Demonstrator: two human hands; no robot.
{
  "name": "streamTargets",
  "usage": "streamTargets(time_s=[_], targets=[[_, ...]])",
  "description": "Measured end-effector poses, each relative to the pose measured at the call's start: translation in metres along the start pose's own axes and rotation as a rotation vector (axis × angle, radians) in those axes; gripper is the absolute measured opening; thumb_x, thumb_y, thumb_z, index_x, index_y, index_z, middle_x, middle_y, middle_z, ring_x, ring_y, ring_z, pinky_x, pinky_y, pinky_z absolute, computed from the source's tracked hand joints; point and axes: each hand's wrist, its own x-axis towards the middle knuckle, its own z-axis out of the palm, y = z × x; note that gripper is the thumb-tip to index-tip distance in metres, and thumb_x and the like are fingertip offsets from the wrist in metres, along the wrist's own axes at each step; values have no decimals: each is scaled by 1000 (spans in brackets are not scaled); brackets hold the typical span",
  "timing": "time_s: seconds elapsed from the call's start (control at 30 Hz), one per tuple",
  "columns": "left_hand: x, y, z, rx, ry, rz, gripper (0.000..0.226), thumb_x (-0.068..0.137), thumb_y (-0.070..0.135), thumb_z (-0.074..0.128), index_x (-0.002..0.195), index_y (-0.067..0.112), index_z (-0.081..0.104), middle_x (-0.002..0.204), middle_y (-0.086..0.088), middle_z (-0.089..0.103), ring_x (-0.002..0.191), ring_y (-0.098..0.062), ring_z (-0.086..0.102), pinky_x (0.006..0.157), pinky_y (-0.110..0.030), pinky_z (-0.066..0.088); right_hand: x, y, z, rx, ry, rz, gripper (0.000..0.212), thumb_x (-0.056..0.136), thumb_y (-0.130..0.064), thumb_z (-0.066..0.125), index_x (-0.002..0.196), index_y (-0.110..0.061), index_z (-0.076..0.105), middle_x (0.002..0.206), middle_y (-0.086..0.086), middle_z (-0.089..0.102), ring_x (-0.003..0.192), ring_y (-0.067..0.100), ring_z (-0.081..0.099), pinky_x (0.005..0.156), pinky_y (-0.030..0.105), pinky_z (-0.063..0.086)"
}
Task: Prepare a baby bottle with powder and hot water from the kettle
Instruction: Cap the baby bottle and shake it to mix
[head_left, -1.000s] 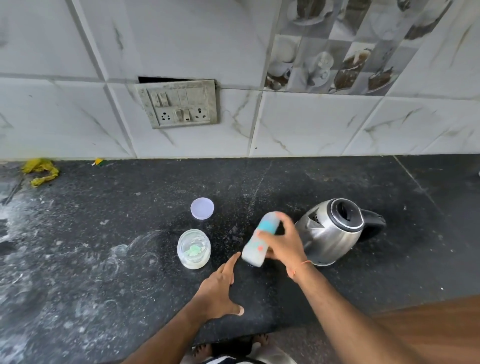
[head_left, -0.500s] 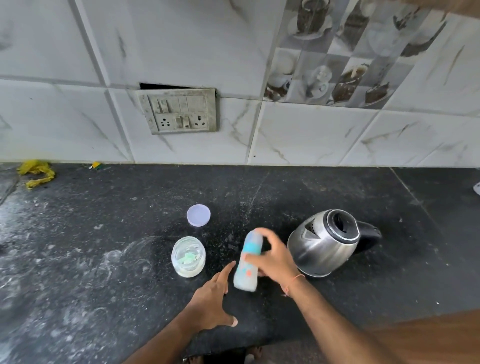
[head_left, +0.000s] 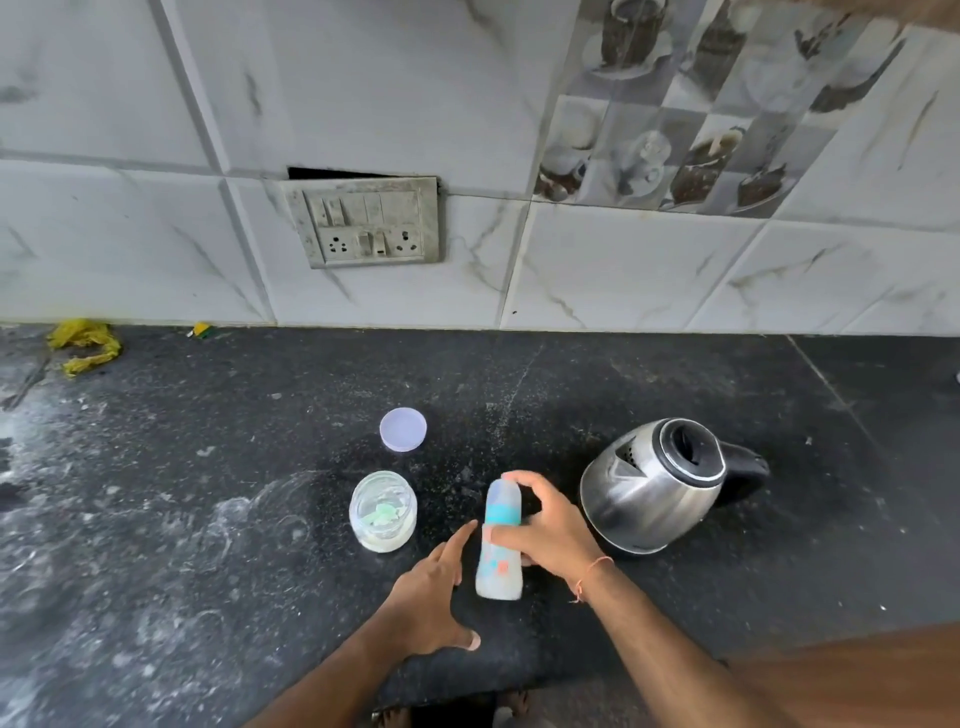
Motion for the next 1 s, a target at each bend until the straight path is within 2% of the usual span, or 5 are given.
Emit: streamTargets(time_s=[0.1,0.23,0.33,0.47,1.0], targets=[[0,4,-1,-1,-1,3,152,68,42,100,169,51,-13,126,10,54,115,-12,62,106,-34,53,1,4,-6,-115,88,-234,58,82,-14,89,125,-44,66,128,3,70,106,24,79,75,51,70],[0,0,0,-2,6,-2,152,68,41,100,171,48,-12,125,10,53,113,-11,61,106,-34,53,3,-2,-4,37,19,3,62,76,-20,92,123,-51,65,119,4,75,96,21,81,72,48,70],[0,4,0,12,-1,9,152,69,42,100,169,51,-14,125,10,54,110,-12,62,106,-35,53,0,1,-9,-153,97,-261,55,84,-15,88,125,-42,65,125,3,71,104,23,78,76,52,70],[-1,0,0,8,3,-5,153,69,42,100,170,50,-14,125,10,53,112,-12,61,106,-36,53,0,0,-6,-43,6,-61,59,79,-18,91,124,-46,65,124,2,72,100,21,80,70,46,70],[-1,0,-4,-91,-53,18,143,66,51,99,171,48,2,125,12,50,109,-10,58,96,-28,52,2,7,-6,-345,-11,-308,61,84,-13,90,130,-44,65,128,5,73,104,25,80,78,51,70]])
